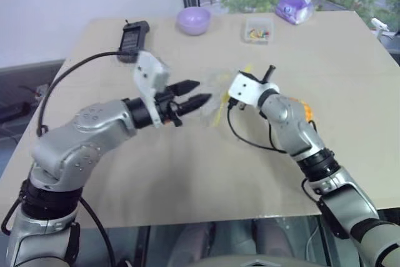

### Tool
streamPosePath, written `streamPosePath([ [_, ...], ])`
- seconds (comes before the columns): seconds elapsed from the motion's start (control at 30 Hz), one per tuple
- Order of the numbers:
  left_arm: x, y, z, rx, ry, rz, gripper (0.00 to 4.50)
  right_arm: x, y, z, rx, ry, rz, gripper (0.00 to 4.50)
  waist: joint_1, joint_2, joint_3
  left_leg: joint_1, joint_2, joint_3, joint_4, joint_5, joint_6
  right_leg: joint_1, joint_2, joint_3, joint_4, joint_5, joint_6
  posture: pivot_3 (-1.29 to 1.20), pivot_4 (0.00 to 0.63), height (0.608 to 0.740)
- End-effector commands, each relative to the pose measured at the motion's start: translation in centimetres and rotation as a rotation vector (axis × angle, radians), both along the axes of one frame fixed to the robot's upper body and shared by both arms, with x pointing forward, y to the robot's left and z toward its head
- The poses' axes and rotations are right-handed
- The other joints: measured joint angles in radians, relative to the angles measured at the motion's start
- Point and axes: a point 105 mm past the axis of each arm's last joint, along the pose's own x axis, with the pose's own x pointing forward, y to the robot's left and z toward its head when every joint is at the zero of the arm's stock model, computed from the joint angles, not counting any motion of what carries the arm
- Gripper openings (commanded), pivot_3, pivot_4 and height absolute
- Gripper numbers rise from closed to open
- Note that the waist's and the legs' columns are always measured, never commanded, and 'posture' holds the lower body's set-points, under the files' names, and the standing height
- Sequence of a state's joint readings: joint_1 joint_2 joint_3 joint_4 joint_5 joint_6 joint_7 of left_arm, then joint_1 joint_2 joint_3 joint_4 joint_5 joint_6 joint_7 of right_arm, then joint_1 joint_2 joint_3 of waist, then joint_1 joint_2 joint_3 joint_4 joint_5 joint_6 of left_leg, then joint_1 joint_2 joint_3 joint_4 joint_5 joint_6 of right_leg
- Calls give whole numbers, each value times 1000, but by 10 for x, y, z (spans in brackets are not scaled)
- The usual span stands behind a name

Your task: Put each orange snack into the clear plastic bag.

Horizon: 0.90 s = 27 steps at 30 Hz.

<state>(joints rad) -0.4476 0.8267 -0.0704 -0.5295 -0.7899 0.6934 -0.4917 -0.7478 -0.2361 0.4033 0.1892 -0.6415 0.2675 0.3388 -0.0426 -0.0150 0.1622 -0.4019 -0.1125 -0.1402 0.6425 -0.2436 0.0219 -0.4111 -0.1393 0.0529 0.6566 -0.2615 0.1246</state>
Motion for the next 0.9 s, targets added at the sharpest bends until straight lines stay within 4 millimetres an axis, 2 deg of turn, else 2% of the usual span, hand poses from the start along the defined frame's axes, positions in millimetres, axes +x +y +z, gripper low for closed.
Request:
streamPosePath([
  [0.03, -8, -11, -13, 166, -127, -57, 2349, 5, 11, 11, 40, -9, -30, 0, -5, 0, 0, 0, 1, 1, -1, 0, 0, 0, 0, 1, 0, 0, 0, 0, 150, 740],
  [0.17, 3, -6, -36, 330, -220, -20, 2349, 16, 11, 16, 127, 19, -125, 0, -5, 0, 0, 2, 4, 2, -3, 1, -2, -2, 3, 2, 0, 1, -2, 0, 150, 740],
  [0.27, 14, -1, -43, 419, -322, 57, 2349, 16, 16, 19, 149, 25, -130, 0, -1, 0, 1, 2, 5, 2, -4, 2, -3, -2, 4, 2, 0, 2, -3, 0, 150, 740],
  [0.37, 27, 7, -38, 503, -480, 169, 2349, 13, 20, 13, 144, 43, -117, 0, -1, 0, 1, 1, 5, 2, -5, 2, -3, -4, 4, 2, -1, 2, -3, 0, 150, 740],
  [0.5, 28, 10, -28, 516, -623, 256, 2349, 11, 21, 8, 142, 57, -113, 0, -2, 0, 1, 1, 5, 2, -5, 2, -3, -4, 4, 2, 0, 2, -3, 0, 150, 740],
  [0.63, 30, 15, -30, 495, -627, 335, 2349, 11, 20, 7, 140, 60, -113, 0, -3, 0, 1, 1, 6, 3, -5, 2, -3, -4, 4, 2, 1, 2, -3, 0, 150, 740],
  [0.77, 31, 15, -42, 492, -578, 362, 2349, 11, 22, 9, 148, 62, -109, 0, -2, 0, 0, 1, 6, 3, -4, 2, -3, -4, 4, 2, 2, 2, -3, 0, 150, 740],
  [0.9, 37, 16, -43, 494, -588, 403, 2349, 10, 25, 10, 152, 63, -102, 0, -3, 0, 0, 1, 6, 2, -4, 2, -3, -4, 5, 2, 3, 2, -3, 0, 150, 740],
])
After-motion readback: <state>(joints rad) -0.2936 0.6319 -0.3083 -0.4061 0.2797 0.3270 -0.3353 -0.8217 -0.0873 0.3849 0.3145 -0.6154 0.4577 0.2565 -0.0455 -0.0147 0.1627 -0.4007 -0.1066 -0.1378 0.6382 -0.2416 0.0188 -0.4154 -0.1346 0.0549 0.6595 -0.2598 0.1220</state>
